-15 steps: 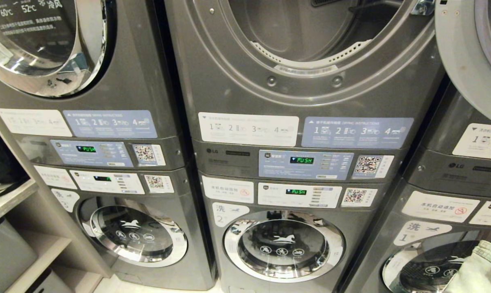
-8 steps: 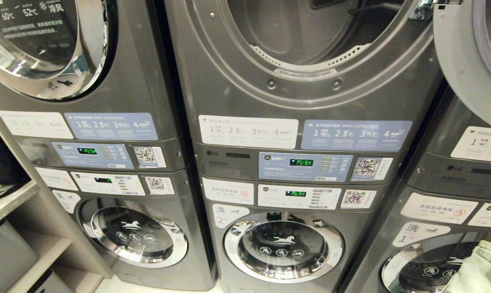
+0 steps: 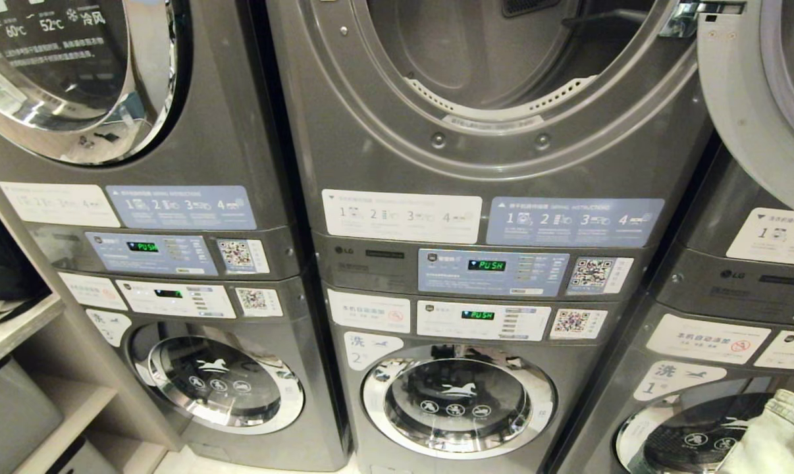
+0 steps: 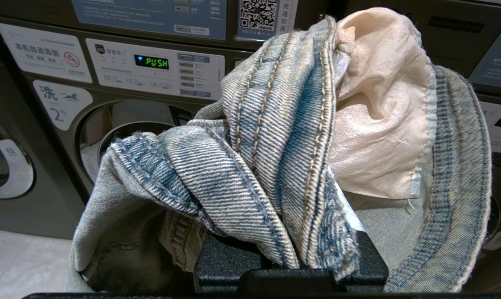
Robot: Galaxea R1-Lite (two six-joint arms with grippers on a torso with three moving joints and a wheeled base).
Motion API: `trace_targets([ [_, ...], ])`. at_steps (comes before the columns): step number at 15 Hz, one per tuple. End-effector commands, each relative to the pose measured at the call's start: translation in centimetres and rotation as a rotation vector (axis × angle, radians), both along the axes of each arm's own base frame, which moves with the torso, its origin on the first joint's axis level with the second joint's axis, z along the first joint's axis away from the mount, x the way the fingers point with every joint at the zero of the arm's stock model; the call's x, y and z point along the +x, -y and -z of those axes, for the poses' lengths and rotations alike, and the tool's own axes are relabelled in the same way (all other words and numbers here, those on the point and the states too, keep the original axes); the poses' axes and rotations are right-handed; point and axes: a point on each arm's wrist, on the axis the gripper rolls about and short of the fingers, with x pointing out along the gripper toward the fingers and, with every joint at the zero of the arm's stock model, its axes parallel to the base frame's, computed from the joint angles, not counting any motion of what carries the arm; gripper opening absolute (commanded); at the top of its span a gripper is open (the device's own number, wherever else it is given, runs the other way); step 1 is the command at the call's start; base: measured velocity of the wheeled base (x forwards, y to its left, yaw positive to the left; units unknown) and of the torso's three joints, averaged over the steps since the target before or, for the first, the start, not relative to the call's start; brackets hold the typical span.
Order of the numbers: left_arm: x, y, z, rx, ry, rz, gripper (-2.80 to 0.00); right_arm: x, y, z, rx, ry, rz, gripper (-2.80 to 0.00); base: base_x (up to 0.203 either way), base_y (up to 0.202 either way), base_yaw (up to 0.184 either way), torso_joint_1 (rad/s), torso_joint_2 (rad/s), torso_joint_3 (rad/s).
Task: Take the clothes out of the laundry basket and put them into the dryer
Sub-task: Put the clothes in the dryer
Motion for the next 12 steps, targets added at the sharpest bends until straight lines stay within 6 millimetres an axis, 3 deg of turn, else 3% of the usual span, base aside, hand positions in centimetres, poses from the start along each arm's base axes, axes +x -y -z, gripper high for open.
trace_targets([
  [1, 0.22, 0.00, 0.80, -0.001, -0.026, -0.001, -2.80, 0.01, 0.00, 0.00, -0.002, -0.001, -0.001, -2.80, 0.000, 0.000, 0.000, 0.000, 0.00, 0.000],
  [7, 0.22, 0.00, 0.80, -0.001, -0.026, -0.001, -2.80, 0.01, 0.00, 0.00, 0.003, -0.001, -0.001, -2.80, 0.012, 0.000, 0.000, 0.000, 0.00, 0.002],
  [12, 0.23, 0.00, 0.80, -0.001, -0.027, -0.001, -2.80, 0.01, 0.00, 0.00, 0.004, -0.001, -0.001, -2.80, 0.188, 0.000, 0.000, 0.008, 0.00, 0.000],
])
